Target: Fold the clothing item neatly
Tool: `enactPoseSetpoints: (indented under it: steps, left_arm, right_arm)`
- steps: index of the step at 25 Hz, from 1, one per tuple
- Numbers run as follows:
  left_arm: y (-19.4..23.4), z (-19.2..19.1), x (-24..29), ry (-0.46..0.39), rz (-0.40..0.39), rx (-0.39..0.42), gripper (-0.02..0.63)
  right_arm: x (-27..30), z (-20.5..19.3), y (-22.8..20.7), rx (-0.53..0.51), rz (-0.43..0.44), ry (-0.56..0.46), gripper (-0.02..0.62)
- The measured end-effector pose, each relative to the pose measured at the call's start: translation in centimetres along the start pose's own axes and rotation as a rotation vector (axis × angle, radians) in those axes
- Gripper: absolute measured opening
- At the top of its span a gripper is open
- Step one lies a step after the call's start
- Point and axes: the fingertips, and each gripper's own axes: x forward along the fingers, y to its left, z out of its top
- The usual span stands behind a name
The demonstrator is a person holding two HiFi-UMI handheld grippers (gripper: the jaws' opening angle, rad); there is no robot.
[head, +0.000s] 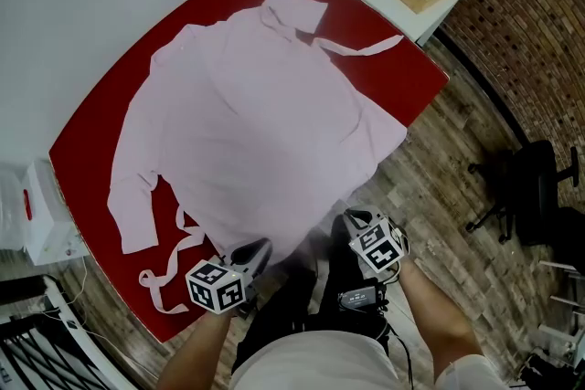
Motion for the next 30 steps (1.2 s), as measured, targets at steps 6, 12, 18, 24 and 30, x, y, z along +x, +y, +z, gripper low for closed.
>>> enactPoseSetpoints:
  steps: [6, 12, 18, 24, 30]
  left_arm:
    - [-0.5, 1.8, 0.1, -0.052, -0.002, 0.023, 0.006]
    - [-1.1, 4.5, 0.5, -0.112, 0.011, 0.038, 0.006]
    - [-1.2, 8.0, 2.2, -0.19, 0.069, 0.027, 0.006]
    - [-0.3, 11.5, 4.9, -0.247, 0.17, -0.042, 0.006]
    - [0.4, 15.0, 7.3, -0.303, 0.241, -0.091, 0.006]
  right_arm:
    - [-1.5, 2.5, -2.3, -0.01, -0.049, -0.048, 0.016]
    - [-3.7, 6.1, -8.2, -0.026, -0.125, -0.106, 0.017]
    - [-3.9, 10.1, -15.9, -0.093, -0.148, -0.148, 0.017]
    - [-1.9, 14.5, -22.9, -0.102, -0.088, -0.152, 0.017]
    - [0.6, 20.1, -28.3, -0.124, -0.05, -0.167, 0.018]
